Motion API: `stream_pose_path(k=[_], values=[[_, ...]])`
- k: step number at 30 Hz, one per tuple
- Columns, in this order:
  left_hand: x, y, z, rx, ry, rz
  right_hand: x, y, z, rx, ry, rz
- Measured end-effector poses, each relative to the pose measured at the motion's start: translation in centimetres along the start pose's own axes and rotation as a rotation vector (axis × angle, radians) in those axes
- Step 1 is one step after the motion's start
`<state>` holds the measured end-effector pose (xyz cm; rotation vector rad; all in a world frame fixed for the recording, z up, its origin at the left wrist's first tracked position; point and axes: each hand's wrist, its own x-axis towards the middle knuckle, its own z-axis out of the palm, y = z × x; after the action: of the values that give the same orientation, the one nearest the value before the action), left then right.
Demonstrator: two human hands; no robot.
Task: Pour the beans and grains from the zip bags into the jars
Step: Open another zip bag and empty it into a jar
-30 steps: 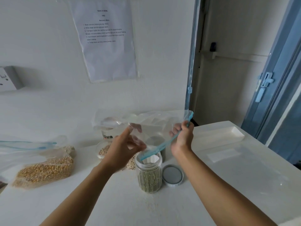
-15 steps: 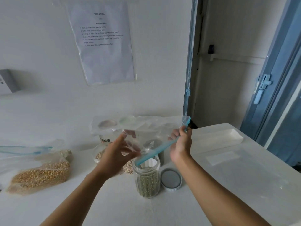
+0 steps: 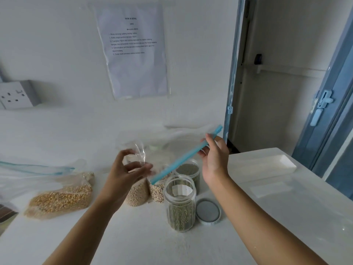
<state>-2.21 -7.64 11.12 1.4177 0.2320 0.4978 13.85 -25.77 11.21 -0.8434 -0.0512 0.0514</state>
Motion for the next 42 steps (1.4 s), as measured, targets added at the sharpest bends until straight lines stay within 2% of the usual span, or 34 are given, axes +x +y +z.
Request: stream_pose_path(k=[4,8,13,18,23,26,29,31,34,38,42], values=[[-0.7,1.6,-1.7,-0.055,0.115,0.150,-1.3,-0.8,1.9,-0.043,-0.109,-0.098],[-1.2,4.5,-4.0,-0.096,0.100,0.274,-2.4,-1.1,4.5,-0.108,-0.223,-0.155],[-2.2,7.0,-8.0,-0.089,0.096,0.261,-3.1,0.2,7.0,-0.210,-0.278,-0.220],[-3.7,8.2,-11.4,0.251,0.128,0.370,-4.0,1.3,8.8,-0.227,-0.394,-0.252],[-3.8,9.9,-12.7,0.611,0.294,0.467,-5.3,1.2,10.3,-0.213,-0.510,-0.343],[-3.9,10.2,-13.5,0.790,0.290,0.504,-5.7,1.7,10.7,-0.236,-0.548,-0.379],[-4.4,10.6,-14.0,0.758,0.214,0.538,-6.1,2.1,11.0,-0.177,-0.483,-0.256],[-4.6,10.9,-14.3,0.606,0.165,0.507,-6.3,2.1,11.2,-0.119,-0.476,-0.115],[-4.7,11.5,-14.6,0.392,0.090,0.452,-6.8,1.6,11.4,-0.073,-0.555,0.097],[-4.2,13.1,-14.7,0.145,0.052,0.245,-7.3,0.9,11.4,0.004,-0.587,0.348],[-3.2,12.9,-14.8,0.021,0.009,0.036,-7.4,0.1,10.7,-0.004,-0.498,0.452]])
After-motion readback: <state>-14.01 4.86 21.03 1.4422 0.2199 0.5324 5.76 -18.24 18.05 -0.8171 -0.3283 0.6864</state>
